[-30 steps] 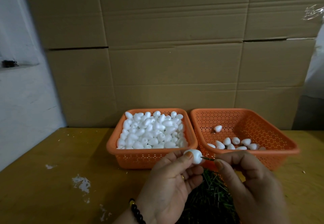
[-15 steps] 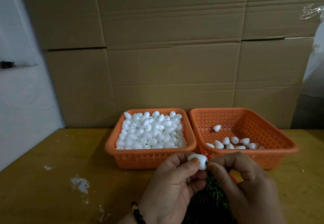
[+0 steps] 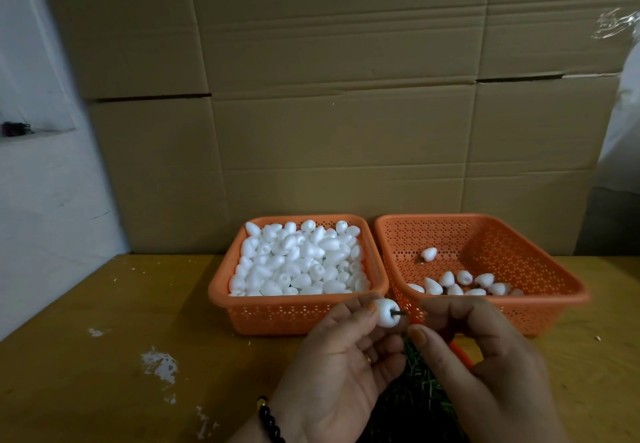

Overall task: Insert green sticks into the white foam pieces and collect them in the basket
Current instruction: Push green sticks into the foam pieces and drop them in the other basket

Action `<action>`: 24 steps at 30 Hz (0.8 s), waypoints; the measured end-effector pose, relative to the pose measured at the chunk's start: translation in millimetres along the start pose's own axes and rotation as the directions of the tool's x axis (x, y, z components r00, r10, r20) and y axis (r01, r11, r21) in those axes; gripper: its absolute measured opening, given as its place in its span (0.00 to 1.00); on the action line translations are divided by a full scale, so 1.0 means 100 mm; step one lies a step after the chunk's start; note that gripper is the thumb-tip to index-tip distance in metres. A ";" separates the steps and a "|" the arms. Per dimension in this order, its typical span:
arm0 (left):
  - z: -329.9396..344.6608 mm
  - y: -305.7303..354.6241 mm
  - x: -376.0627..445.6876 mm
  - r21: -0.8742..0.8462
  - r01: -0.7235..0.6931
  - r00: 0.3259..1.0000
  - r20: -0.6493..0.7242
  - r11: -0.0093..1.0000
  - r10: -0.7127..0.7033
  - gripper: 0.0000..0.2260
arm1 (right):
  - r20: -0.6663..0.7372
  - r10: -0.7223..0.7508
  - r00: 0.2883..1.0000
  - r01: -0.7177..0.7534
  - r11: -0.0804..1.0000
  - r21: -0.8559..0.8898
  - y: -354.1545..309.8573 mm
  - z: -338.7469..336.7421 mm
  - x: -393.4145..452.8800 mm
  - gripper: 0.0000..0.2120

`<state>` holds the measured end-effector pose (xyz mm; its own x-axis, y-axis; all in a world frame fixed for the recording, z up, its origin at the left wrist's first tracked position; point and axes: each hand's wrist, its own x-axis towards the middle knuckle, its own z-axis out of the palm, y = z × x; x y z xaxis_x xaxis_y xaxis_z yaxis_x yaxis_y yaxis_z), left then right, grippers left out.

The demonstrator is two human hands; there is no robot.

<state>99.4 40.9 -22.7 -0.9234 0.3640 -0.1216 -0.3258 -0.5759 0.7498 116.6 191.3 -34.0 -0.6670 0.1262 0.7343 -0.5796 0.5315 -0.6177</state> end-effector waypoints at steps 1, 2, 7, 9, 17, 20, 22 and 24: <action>0.00 0.01 0.00 -0.040 0.022 1.000 0.009 0.999 -0.022 0.12 | 0.000 0.005 1.000 -0.005 1.000 -0.003 0.00 0.00 0.00 0.13; 0.01 0.02 0.00 -0.086 0.051 0.999 0.023 0.995 -0.049 0.12 | 0.002 0.012 1.000 -0.012 1.000 -0.005 0.00 0.00 0.00 0.13; -0.03 0.06 0.01 -0.214 0.189 0.977 0.138 0.958 -0.162 0.18 | 0.028 0.032 0.999 -0.032 0.999 0.005 -0.02 0.00 -0.02 0.15; -0.06 0.06 0.02 -0.201 0.211 0.971 0.156 0.956 -0.182 0.20 | 0.026 0.030 0.999 -0.030 1.000 0.010 -0.02 0.01 -0.02 0.14; -0.11 0.04 0.06 -0.187 0.231 0.969 0.129 0.955 -0.210 0.23 | 0.049 -0.007 0.999 0.008 1.000 -0.019 0.00 0.00 -0.03 0.18; -0.11 0.04 0.07 -0.167 0.207 0.976 0.100 0.964 -0.193 0.20 | 0.054 -0.013 0.998 0.014 1.000 -0.028 0.00 0.00 -0.03 0.19; -0.11 0.04 0.08 -0.157 0.192 0.980 0.092 0.969 -0.179 0.18 | 0.056 -0.021 0.998 0.023 0.999 -0.033 0.00 0.00 -0.03 0.18; -0.12 0.03 0.08 -0.138 0.175 0.983 0.084 0.975 -0.165 0.18 | 0.061 -0.017 0.998 0.018 1.000 -0.025 0.01 0.00 -0.03 0.17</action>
<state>88.5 33.5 -28.7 -0.8367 0.5142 -0.1885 -0.5074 -0.5985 0.6199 117.9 191.4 -37.3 -0.6845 0.0658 0.7260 -0.5799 0.5543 -0.5970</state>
